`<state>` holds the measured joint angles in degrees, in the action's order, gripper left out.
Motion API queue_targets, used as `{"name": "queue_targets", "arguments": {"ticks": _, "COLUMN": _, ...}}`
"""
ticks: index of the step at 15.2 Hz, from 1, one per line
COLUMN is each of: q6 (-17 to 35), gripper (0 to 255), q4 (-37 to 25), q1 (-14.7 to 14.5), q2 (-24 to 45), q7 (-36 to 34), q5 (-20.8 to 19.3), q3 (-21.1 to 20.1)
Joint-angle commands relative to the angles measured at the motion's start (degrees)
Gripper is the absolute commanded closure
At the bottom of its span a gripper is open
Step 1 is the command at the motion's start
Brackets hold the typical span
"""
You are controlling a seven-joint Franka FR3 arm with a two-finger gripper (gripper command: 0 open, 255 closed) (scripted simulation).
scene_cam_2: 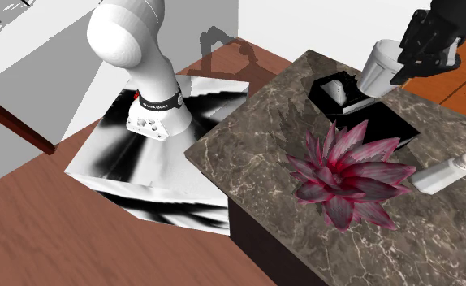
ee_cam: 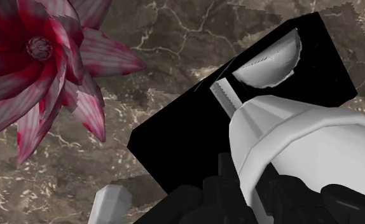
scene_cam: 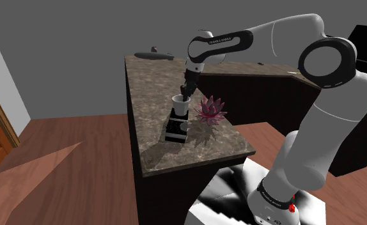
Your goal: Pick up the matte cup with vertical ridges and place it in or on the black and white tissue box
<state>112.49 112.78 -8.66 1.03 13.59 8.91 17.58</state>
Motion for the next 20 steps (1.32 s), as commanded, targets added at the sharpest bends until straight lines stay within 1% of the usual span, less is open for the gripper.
{"name": "queue_targets", "arguments": {"ticks": 1, "q6": 0.0, "gripper": 255, "q4": 0.0, "q1": 0.0, "q2": 0.0, "q7": 0.0, "q5": 0.0, "q3": 0.0}}
{"name": "queue_targets", "arguments": {"ticks": 2, "q6": 0.0, "gripper": 255, "q4": 0.0, "q1": 0.0, "q2": 0.0, "q7": 0.0, "q5": 0.0, "q3": 0.0}}
{"name": "queue_targets", "arguments": {"ticks": 3, "q6": 0.0, "gripper": 0, "q4": 0.0, "q1": 0.0, "q2": 0.0, "q7": 0.0, "q5": 0.0, "q3": 0.0}}
{"name": "queue_targets", "arguments": {"ticks": 8, "q6": 0.0, "gripper": 0, "q4": 0.0, "q1": 0.0, "q2": 0.0, "q7": 0.0, "q5": 0.0, "q3": 0.0}}
{"name": "queue_targets", "arguments": {"ticks": 12, "q6": -7.0, "gripper": 0, "q4": -6.0, "q1": 0.4, "q2": -1.1, "q7": -0.5, "q5": -0.7, "q3": 0.4}}
{"name": "queue_targets", "arguments": {"ticks": 20, "q6": -7.0, "gripper": 0, "q4": -6.0, "q1": 0.4, "q2": -1.1, "q7": -0.5, "q5": -0.7, "q3": 0.4}}
